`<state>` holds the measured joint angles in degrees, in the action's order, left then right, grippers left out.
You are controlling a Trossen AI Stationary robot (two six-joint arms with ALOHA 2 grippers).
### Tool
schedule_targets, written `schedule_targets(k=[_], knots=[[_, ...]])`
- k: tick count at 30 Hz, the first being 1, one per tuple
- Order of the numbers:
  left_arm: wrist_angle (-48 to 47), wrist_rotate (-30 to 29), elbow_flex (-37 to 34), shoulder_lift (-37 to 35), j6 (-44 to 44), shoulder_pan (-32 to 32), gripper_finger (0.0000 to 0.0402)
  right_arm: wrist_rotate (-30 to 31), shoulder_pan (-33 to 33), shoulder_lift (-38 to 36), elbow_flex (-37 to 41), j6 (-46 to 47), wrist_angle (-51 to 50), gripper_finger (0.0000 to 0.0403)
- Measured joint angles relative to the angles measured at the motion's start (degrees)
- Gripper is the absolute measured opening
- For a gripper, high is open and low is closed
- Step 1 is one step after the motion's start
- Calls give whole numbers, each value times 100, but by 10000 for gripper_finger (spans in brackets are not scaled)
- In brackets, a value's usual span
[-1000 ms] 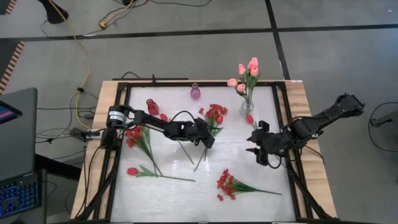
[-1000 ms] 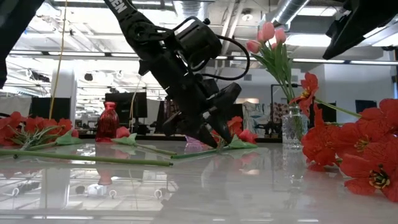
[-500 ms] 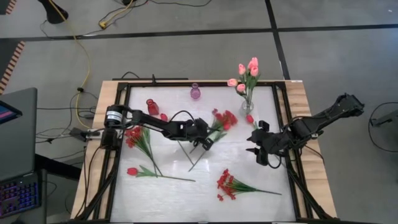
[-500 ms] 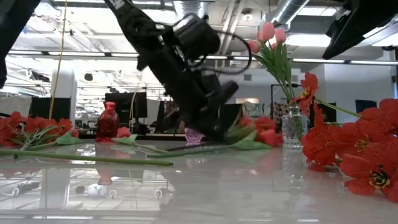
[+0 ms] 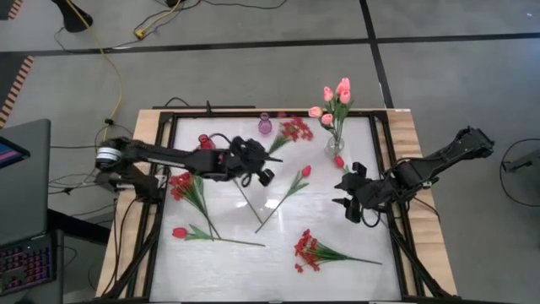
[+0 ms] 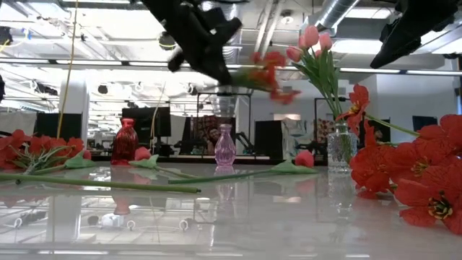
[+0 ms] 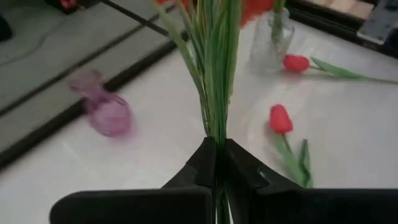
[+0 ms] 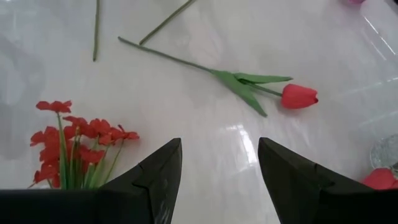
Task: Sort flowers into vase by color
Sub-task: Put the top middle red flowers into the red vase
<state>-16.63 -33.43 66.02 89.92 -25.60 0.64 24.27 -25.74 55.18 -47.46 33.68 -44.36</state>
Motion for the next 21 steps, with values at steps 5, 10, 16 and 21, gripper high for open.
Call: schedule_targets(k=[5, 10, 16, 21], knots=[[-268, -513, -393, -958, 272, -21, 1, 169, 0, 0, 0, 94, 47, 239], [1277, -980, -1871, -2308, 497, 66, 0, 307, 0, 18, 0, 146, 94, 239], [4149, -943, -3976, -3703, 1460, 693, 0, 524, 44, 105, 0, 141, 138, 239], [5682, -808, -5097, -4371, 2111, 1306, 0, 627, 157, 222, 0, 130, 191, 239]])
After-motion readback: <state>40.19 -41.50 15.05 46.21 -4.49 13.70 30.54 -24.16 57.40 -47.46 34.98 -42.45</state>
